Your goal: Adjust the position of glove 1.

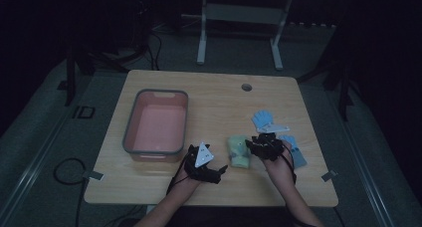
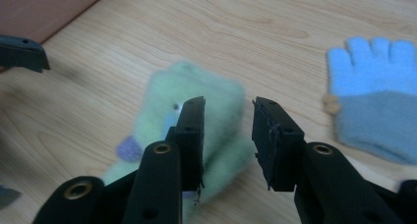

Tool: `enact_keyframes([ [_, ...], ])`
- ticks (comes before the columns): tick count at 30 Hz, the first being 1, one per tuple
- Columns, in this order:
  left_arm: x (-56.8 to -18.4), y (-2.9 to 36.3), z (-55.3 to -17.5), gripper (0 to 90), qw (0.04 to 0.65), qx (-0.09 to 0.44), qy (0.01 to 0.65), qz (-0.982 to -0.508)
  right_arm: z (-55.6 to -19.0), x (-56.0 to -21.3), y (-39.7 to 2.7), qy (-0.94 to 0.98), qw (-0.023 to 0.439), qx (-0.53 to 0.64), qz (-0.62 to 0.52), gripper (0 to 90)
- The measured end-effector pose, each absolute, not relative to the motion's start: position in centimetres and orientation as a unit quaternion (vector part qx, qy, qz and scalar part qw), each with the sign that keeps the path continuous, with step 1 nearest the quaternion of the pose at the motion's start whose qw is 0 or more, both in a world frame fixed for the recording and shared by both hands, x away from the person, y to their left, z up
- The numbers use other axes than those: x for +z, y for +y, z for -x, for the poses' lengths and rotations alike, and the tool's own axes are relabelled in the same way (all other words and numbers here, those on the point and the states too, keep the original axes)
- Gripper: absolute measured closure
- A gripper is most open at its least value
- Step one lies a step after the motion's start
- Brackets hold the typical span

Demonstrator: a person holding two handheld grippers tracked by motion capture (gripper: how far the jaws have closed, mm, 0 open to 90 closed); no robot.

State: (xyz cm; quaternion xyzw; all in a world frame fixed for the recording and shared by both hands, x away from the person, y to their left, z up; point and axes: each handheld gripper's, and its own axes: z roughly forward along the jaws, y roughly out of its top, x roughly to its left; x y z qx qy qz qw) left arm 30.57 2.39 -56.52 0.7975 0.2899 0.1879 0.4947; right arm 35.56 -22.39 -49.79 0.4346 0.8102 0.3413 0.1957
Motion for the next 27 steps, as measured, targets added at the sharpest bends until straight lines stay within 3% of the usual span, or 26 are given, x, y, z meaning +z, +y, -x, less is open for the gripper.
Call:
enact_keyframes([
  [6,-56.3,2.0,-30.5,4.2,0.494,0.133,0.266,-0.817,-36.2,-49.5,-23.9,0.823,0.189,0.346,-0.408,63.2],
  [13,-55.8,1.1,-30.3,6.0,0.484,0.118,0.256,-0.829,-36.9,-48.9,-25.5,0.826,0.188,0.362,-0.389,62.0],
  [21,-55.1,-0.6,-30.2,8.0,0.486,0.120,0.188,-0.845,-38.4,-48.9,-26.2,0.825,0.173,0.389,-0.373,58.3],
  [27,-54.8,-2.4,-30.5,23.9,0.477,0.143,0.143,-0.855,-38.8,-49.2,-24.9,0.832,0.155,0.399,-0.352,55.1],
])
